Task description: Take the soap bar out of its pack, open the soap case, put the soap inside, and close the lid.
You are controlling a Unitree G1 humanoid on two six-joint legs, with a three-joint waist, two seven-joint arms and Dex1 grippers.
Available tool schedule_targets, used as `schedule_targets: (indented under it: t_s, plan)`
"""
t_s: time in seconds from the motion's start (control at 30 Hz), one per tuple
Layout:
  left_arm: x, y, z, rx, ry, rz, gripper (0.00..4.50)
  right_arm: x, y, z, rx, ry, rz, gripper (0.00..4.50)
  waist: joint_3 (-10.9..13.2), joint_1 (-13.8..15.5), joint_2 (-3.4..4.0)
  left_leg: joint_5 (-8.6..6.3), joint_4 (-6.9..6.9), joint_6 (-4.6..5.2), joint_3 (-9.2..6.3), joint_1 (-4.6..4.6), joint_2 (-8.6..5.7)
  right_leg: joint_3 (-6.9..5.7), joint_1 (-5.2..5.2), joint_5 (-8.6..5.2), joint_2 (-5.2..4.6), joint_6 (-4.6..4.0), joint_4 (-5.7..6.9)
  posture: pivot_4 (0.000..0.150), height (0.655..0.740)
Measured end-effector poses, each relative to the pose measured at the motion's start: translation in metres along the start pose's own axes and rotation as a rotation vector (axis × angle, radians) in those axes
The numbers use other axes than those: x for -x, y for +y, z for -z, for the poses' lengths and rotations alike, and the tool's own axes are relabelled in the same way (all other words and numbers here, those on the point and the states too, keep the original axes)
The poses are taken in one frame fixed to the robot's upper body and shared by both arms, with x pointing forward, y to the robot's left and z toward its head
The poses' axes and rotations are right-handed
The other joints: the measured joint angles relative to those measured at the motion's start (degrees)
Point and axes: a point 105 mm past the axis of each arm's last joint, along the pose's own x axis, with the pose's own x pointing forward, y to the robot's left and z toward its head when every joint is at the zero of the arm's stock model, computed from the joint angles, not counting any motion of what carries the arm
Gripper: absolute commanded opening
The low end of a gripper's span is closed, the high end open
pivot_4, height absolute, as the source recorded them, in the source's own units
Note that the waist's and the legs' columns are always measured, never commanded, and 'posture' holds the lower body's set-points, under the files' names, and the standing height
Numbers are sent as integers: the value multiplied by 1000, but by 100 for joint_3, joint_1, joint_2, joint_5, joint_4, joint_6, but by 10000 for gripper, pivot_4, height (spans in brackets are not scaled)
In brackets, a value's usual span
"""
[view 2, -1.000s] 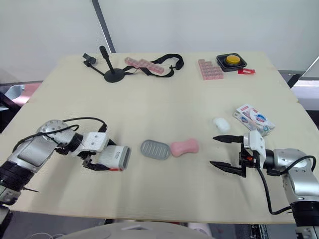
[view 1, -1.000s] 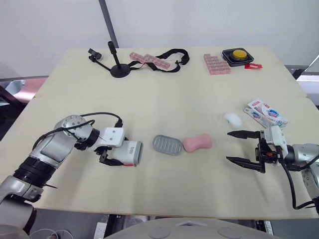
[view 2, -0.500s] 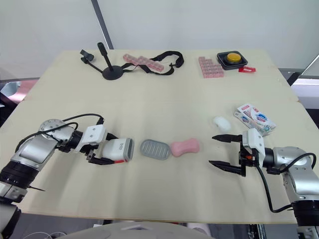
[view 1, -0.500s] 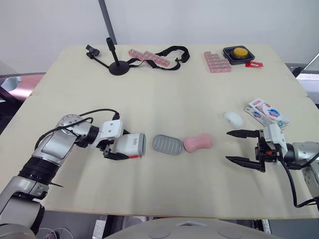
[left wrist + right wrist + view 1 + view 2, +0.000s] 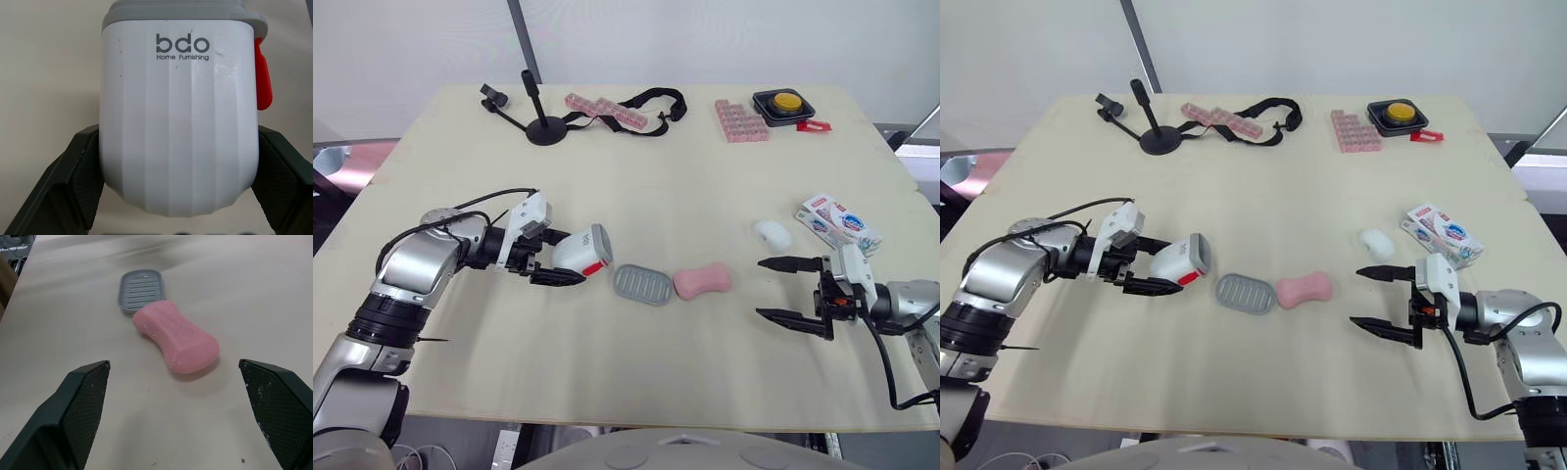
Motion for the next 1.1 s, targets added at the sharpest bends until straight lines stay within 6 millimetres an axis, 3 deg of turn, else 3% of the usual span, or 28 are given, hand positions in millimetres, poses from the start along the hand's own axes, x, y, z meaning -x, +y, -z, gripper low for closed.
schedule_targets:
  t_s: [0.13,0.33,0.5,0.6,0.97,1.03,1.1]
  plan:
    - [0,1,8,-169,76,-24,40014,2,-1,3,-4,1,6,44973,7,2,-12,0,0,0,-6,2,0,-9,10,1,-1,2,-7,1500,7400]
    - [-4,5,16,-257,124,-48,40014,3,-1,4,4,1,5,44973,9,9,-15,0,1,0,-11,3,0,-16,14,1,-1,2,-5,1500,7400]
    - [-4,8,21,-274,140,-58,40014,4,-1,5,1,2,8,44973,10,2,-15,0,1,-1,-11,7,0,-15,16,1,0,2,-2,1500,7400]
    - [-5,7,23,-266,144,-46,34855,4,-1,5,3,2,9,45000,10,5,-16,0,1,-1,-11,10,0,-16,17,1,-2,2,-2,1500,7400]
    - [-6,6,25,-243,143,-27,34843,4,-1,6,-6,9,17,45000,10,5,-16,1,1,-1,-11,14,0,-15,21,1,-2,1,0,1500,7400]
    - [-6,6,25,-225,144,-33,44961,4,-1,5,-5,10,20,45000,10,6,-16,1,1,-1,-11,14,0,-15,22,1,-2,1,0,1500,7400]
    - [-6,7,25,-217,141,-36,44961,3,-1,3,-3,11,20,45000,10,7,-16,1,1,-1,-11,16,0,-15,23,1,-2,1,0,1500,7400]
